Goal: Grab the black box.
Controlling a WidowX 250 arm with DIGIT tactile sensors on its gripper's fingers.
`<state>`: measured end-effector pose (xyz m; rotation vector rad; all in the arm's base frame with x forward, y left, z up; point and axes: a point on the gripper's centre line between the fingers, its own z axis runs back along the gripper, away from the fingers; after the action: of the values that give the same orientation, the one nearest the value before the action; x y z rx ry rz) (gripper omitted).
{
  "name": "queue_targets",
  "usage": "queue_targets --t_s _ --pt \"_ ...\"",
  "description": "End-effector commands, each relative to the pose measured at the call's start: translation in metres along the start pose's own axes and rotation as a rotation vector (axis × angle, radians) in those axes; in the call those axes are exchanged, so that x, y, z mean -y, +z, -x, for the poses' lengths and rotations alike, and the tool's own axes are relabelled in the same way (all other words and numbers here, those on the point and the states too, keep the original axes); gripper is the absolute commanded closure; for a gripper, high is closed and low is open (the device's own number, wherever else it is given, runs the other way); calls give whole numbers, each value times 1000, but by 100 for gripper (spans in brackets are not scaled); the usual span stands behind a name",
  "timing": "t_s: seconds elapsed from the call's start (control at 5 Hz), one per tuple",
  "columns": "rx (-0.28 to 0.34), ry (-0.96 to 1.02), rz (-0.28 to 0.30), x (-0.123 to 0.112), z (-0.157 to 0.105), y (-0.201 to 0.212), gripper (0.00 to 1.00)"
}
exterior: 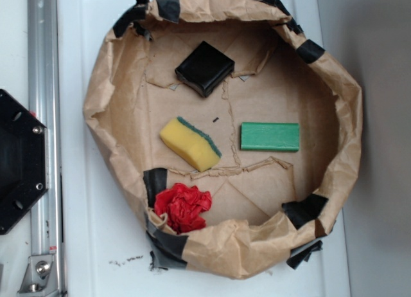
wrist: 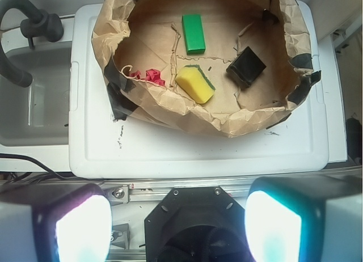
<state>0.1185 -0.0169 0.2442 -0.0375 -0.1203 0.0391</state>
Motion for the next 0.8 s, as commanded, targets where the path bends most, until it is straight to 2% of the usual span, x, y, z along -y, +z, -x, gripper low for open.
queue_targets --t_s 0.0,0.2,0.4,0.6 --pt "0 0 0 0 0 0 0" --pt "53 157 -38 -14 -46 -19 0" --pt "134 301 2 -29 -85 -41 0" --pt "150 427 27 -50 -107 -80 0"
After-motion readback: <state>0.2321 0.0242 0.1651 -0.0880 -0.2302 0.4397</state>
